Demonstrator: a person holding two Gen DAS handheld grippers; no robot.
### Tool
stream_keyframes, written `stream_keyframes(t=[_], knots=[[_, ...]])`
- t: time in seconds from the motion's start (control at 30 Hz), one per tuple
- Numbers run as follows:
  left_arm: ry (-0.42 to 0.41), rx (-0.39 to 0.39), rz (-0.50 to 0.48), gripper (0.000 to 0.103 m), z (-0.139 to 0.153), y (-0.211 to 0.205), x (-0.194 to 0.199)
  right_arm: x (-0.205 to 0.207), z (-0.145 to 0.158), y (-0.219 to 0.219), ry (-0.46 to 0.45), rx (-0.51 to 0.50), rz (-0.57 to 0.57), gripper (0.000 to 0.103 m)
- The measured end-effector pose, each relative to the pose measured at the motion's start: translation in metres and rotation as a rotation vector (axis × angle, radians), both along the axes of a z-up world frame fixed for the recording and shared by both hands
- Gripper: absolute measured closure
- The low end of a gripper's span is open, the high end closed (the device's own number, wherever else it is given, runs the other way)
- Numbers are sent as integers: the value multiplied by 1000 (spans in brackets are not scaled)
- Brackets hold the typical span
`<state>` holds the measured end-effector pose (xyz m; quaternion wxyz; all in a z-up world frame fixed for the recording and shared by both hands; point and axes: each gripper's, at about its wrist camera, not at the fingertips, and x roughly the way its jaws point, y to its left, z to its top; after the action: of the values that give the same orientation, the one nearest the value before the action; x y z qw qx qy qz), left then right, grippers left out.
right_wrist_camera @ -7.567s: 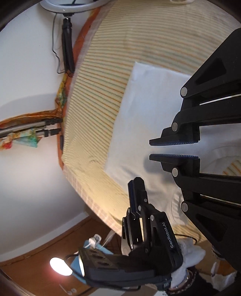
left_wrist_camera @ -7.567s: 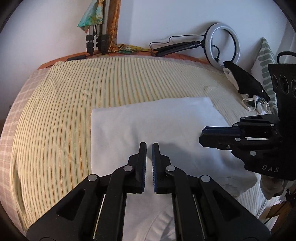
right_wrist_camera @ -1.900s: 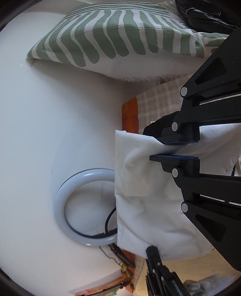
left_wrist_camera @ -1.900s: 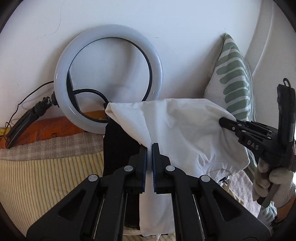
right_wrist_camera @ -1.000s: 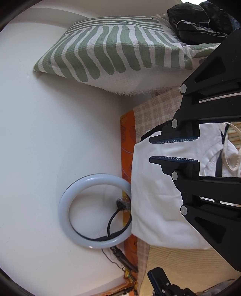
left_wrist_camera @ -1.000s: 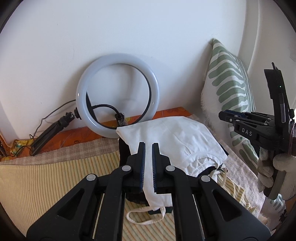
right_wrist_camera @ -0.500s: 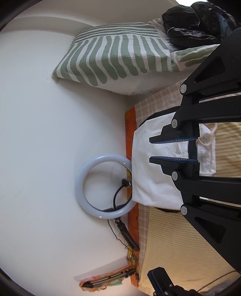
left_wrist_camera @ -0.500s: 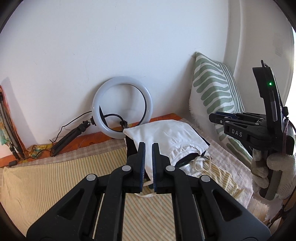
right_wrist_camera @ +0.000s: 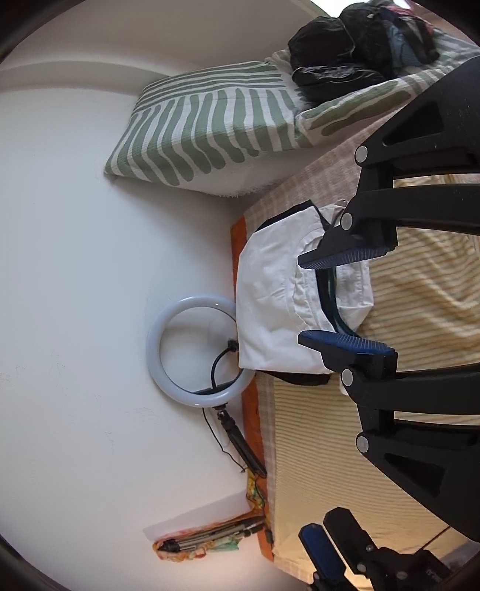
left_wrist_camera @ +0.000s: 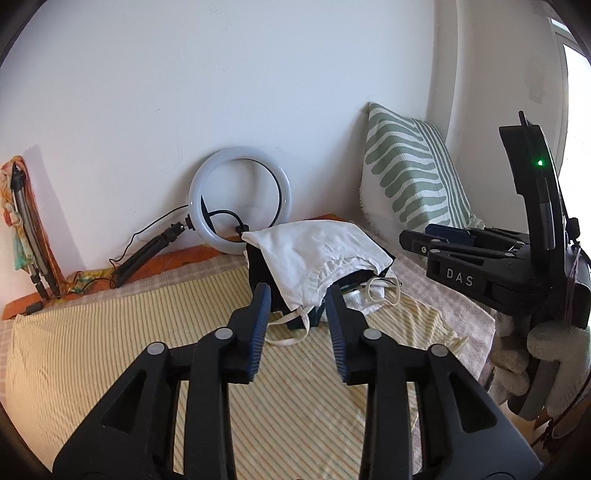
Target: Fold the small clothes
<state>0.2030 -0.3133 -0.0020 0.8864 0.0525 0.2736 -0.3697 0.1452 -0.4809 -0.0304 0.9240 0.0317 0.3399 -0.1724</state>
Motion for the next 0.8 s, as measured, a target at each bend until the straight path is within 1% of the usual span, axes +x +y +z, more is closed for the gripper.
stream_keyframes(t=[0.03, 0.07, 0.1, 0.17, 0.23, 0.27, 0.3, 0.43, 0.47, 0.5, 0.63, 0.7, 0.8], knots=[[-11, 1, 2, 55, -1, 3, -4, -3, -2, 3, -5, 4, -5, 70], [-24, 7, 5, 49, -2, 6, -8, -6, -4, 6, -8, 6, -10, 65], [-35, 13, 7, 49, -3, 8, -11, -8, -5, 9, -14, 6, -10, 56], [-46, 28, 1, 47, -5, 12, -17, -13, -7, 15, -26, -1, -14, 53], [-58, 38, 4, 37, -8, 16, -21, -16, -8, 19, -34, -13, -32, 48], [-63, 38, 6, 31, -9, 18, -22, -18, -9, 21, -39, -13, -40, 40], [-64, 33, 5, 28, -10, 20, -24, -19, -9, 22, -47, -9, -42, 33], [-58, 22, 4, 22, -17, 29, -27, -21, -11, 27, -73, -16, -51, 30], [-53, 16, 3, 18, -19, 32, -28, -21, -12, 28, -74, -18, -54, 23], [-49, 14, 2, 15, -21, 33, -28, -21, -14, 30, -77, -17, -55, 21], [-56, 28, -10, 8, -25, 34, -28, -22, -19, 36, -77, -9, -38, 21], [-65, 31, -9, 1, -27, 35, -30, -23, -21, 40, -79, -27, -32, 21], [-62, 54, -12, 0, -31, 33, -31, -24, -25, 43, -83, -46, -34, 21]])
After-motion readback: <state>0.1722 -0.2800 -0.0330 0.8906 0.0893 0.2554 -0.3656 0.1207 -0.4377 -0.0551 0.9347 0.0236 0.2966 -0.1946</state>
